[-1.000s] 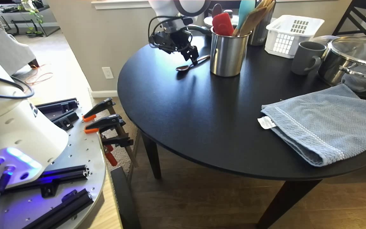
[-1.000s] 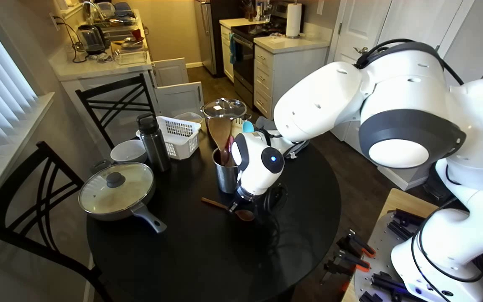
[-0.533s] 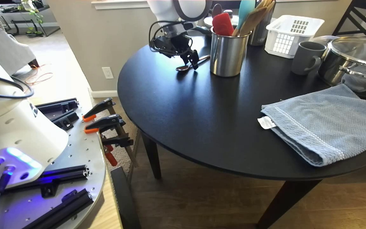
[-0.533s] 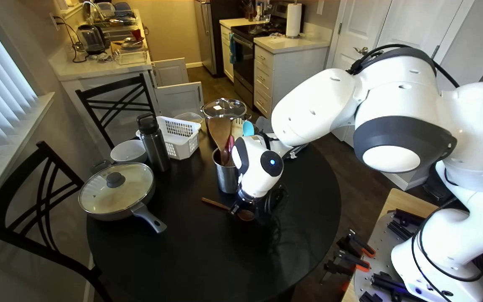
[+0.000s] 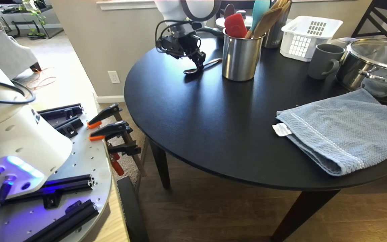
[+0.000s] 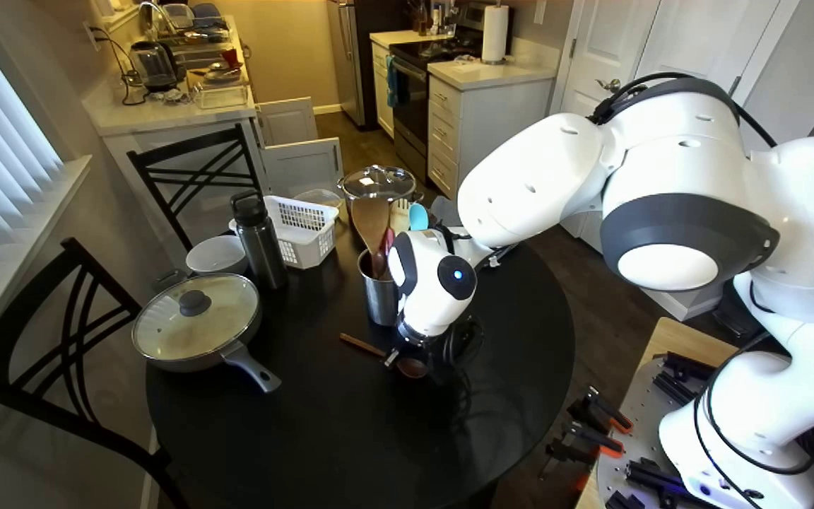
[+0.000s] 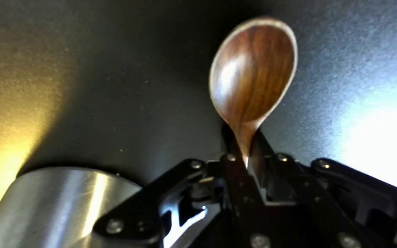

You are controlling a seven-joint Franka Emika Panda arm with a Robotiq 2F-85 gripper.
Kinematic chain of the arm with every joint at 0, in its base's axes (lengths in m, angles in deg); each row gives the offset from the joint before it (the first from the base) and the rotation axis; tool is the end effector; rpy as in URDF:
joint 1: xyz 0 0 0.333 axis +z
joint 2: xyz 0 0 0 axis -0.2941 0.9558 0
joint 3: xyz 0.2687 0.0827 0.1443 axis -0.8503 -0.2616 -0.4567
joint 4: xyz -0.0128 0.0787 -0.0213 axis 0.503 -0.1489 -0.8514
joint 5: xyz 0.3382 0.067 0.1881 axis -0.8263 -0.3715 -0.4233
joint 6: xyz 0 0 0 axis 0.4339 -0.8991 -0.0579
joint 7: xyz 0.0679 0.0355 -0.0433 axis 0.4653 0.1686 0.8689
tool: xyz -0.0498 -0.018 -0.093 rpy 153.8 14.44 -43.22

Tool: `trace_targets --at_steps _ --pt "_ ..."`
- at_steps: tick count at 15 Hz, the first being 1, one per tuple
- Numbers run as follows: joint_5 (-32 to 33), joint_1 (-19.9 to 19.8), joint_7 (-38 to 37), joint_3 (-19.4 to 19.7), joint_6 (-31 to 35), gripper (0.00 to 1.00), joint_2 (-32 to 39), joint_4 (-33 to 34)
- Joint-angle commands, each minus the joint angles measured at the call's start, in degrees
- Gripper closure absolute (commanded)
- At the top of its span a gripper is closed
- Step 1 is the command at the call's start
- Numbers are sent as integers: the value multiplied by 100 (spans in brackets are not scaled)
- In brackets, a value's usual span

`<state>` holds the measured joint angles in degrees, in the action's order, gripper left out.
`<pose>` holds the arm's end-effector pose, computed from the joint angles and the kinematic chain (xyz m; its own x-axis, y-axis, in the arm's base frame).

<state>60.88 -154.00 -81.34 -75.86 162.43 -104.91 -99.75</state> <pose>0.4976 0.2036 0.1453 0.9038 0.1128 0.4129 0.1283 -0.9917 -0.0098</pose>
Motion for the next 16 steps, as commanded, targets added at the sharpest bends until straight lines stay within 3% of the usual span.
trace_targets --at_steps 1,7,8,11,16 --pt "-114 120 313 0 4 100 463 -593" --pt "278 272 -377 31 11 97 1253 -1160" --pt "-231 362 -101 220 11 97 1455 -1347" --pt "-664 414 -138 385 14 97 2003 -1637" --pt "-1135 52 -137 128 18 97 2809 -1992"
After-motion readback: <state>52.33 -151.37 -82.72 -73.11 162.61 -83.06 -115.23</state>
